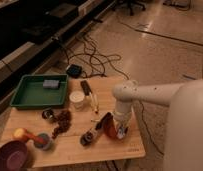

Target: Wipe red bowl with towel

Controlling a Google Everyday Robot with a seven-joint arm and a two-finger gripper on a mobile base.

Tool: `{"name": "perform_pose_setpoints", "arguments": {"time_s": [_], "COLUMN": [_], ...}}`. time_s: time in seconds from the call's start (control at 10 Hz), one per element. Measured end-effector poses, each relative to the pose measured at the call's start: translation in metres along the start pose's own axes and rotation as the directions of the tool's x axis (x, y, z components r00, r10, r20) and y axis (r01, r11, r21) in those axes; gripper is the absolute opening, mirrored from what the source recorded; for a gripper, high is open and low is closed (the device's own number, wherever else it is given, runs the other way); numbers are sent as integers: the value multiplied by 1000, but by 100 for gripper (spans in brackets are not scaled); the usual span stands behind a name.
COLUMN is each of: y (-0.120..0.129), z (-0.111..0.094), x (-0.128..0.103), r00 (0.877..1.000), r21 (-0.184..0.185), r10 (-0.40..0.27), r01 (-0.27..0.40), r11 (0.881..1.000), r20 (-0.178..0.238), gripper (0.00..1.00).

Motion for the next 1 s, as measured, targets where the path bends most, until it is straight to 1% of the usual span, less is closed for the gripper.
{"name": "perform_pose_setpoints", "arguments": {"time_s": [0.1, 0.3, 0.5, 0.8, 1.0], "y": [3, 15, 25, 40, 53], "z": [1, 2, 2, 3, -1], "x": [-7, -22, -29, -25, -11], "r00": [1000, 1000, 1000, 998, 996], "r21": [1, -2, -9, -33, -54], "r10": [-1, -13, -25, -57, -84], "r01": [1, 13, 25, 57, 83], "r11": [1000, 1000, 1000, 998, 995], "r20": [0, 2, 4, -2, -7], "gripper": [0, 0, 0, 0, 0]}}
